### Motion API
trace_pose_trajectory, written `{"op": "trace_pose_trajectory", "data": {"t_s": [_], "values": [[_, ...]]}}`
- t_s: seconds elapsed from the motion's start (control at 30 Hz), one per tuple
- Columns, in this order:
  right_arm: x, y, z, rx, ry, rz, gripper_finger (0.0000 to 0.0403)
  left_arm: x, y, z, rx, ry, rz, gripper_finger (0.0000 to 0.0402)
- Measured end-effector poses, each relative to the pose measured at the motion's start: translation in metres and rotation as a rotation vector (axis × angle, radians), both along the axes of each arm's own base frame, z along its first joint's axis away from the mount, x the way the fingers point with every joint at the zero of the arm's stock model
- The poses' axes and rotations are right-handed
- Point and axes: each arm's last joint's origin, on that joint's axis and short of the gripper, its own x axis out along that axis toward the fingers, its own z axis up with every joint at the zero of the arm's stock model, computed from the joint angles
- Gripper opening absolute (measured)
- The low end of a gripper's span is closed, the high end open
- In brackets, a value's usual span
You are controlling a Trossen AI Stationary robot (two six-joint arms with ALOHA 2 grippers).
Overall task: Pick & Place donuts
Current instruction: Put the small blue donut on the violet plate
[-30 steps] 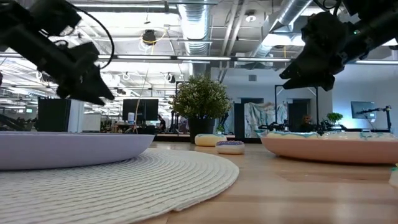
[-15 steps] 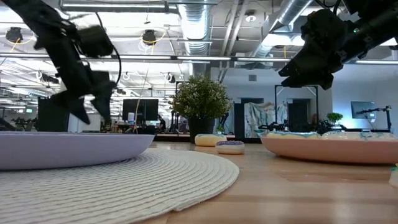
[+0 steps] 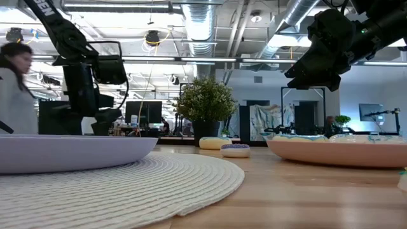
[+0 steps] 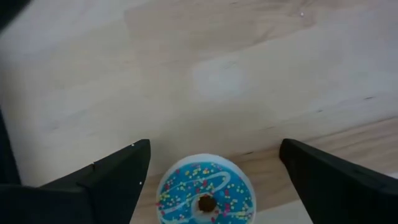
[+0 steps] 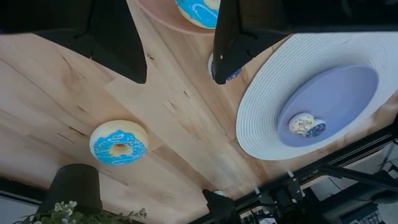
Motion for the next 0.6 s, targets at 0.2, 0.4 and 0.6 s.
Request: {"op": "trace_pose_trajectory", "data": {"t_s": [0.2,0.4,0.6], "values": [[0.0,0.0,0.0,0.0,0.0,0.001,0.0173,-0.0009,-0.0012,0.0003,-0.014,-0.012,0.013,0.0338],[-0.0001,0.0,-0.0002,0.0,0.002,0.001,0.0173,-0.0062,-0.0061,0.0031,-0.055,0.001,0.034,0.032],[-0.0002,0.0,-0.0004,-0.001,0.005,0.001,0.0173,-0.0087,-0.0086,0.0029,-0.086,0.014,0.038,0.0316]]}}
